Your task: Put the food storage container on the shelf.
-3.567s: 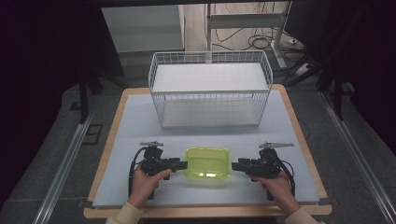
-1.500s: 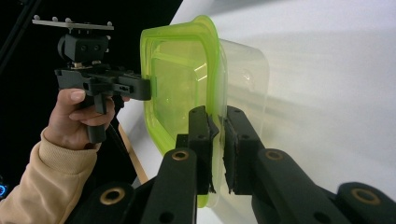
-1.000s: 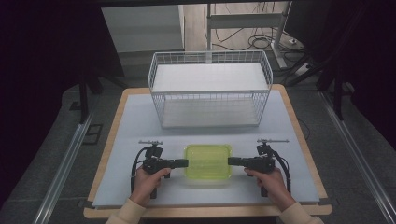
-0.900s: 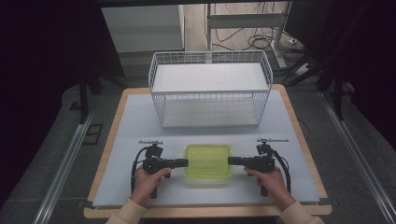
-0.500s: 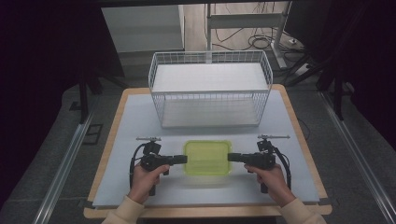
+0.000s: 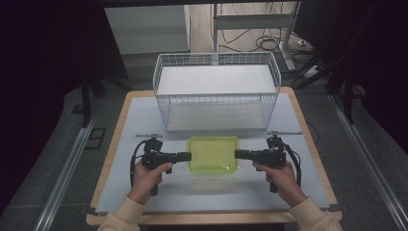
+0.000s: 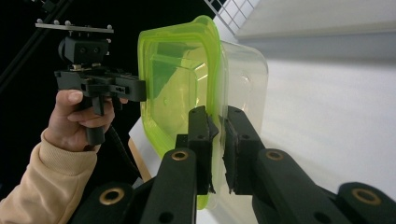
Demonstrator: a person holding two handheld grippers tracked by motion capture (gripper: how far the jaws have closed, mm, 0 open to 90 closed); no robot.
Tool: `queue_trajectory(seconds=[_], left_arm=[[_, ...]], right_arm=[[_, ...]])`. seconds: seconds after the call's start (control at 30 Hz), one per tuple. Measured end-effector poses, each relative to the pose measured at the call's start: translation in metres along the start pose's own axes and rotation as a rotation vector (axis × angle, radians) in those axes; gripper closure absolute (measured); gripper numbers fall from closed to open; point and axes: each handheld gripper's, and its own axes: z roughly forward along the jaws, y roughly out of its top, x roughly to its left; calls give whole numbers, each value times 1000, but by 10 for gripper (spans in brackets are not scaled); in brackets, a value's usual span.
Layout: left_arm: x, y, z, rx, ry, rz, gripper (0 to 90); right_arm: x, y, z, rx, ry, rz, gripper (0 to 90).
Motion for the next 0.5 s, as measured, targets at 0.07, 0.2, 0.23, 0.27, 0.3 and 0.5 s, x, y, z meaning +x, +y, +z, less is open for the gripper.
queue_trajectory(seconds=[0.07, 0.2, 0.23, 0.27, 0.3, 0.5], left_arm=[[-3, 5, -2, -6, 0, 7, 816], [-8, 13, -4, -14, -1, 16, 815], [-8, 14, -4, -14, 0, 20, 816], [-8, 14, -4, -14, 0, 20, 816], [-10, 18, -5, -16, 0, 26, 816], [-14, 28, -6, -21, -4, 32, 816]], right_arm=[[3, 4, -2, -6, -5, -13, 820], [8, 12, -5, -14, -8, -27, 820], [9, 13, -6, -15, -11, -32, 819], [9, 13, -6, -15, -11, -32, 819], [10, 16, -7, -17, -12, -34, 819], [16, 27, -11, -25, -23, -51, 819]])
